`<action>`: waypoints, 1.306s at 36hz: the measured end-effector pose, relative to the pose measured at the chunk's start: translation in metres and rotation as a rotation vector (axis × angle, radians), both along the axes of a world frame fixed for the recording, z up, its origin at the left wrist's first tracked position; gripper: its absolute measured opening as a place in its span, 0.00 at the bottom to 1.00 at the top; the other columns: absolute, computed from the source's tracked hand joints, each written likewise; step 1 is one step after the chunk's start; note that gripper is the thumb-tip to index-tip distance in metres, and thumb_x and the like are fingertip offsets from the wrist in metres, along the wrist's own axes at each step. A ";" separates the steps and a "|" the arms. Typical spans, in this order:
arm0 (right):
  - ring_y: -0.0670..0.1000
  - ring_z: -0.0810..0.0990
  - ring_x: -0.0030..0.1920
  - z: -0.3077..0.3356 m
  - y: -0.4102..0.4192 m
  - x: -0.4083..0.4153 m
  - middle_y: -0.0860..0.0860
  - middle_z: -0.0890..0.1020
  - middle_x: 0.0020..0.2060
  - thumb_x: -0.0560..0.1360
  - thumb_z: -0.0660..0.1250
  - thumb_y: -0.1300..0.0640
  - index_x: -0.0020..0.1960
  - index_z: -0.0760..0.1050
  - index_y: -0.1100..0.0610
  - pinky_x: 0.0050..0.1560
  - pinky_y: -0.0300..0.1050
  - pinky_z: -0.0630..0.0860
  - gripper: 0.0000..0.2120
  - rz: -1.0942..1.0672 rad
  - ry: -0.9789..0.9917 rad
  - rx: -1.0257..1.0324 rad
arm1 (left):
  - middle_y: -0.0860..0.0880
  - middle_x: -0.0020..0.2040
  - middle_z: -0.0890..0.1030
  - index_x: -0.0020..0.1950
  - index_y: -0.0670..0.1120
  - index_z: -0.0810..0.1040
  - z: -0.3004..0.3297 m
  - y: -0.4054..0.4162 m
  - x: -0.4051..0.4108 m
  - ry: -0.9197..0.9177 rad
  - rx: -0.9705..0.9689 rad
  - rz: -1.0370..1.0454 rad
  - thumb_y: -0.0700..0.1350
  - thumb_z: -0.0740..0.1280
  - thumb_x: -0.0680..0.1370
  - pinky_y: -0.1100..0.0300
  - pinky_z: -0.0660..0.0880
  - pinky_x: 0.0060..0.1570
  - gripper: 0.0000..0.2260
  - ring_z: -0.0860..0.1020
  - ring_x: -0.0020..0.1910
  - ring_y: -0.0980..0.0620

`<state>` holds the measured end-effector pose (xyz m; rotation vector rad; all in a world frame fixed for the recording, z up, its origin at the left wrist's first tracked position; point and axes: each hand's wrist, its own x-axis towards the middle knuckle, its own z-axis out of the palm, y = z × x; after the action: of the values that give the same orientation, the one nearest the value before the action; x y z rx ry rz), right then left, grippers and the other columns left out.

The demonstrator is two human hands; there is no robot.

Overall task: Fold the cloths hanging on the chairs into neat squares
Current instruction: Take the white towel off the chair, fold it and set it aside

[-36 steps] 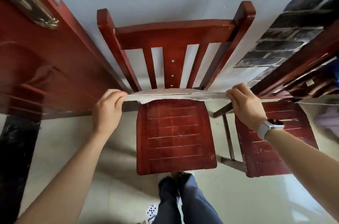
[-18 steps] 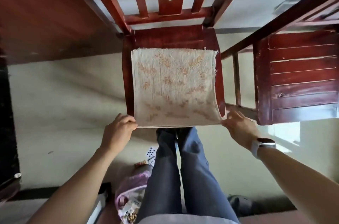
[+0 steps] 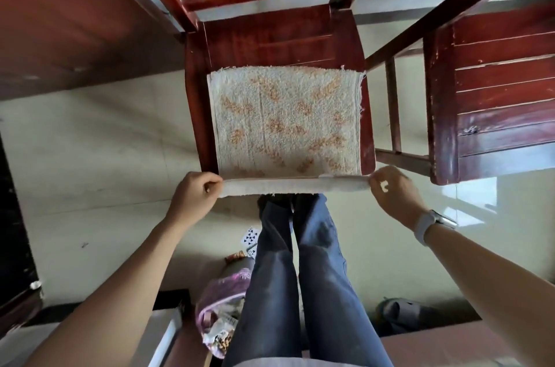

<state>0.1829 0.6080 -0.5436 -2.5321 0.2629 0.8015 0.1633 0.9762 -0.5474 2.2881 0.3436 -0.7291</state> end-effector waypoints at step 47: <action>0.54 0.71 0.46 -0.083 0.049 0.200 0.60 0.77 0.53 0.78 0.54 0.60 0.54 0.72 0.63 0.43 0.41 0.62 0.11 -0.375 -0.121 -0.001 | 0.39 0.50 0.80 0.53 0.37 0.75 -0.088 -0.018 0.196 -0.240 0.297 0.390 0.42 0.60 0.78 0.57 0.67 0.47 0.10 0.76 0.52 0.41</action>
<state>0.3832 0.6565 -0.6265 -2.4134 0.6720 0.4996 0.3595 0.9584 -0.6357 2.4430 0.7988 -0.2139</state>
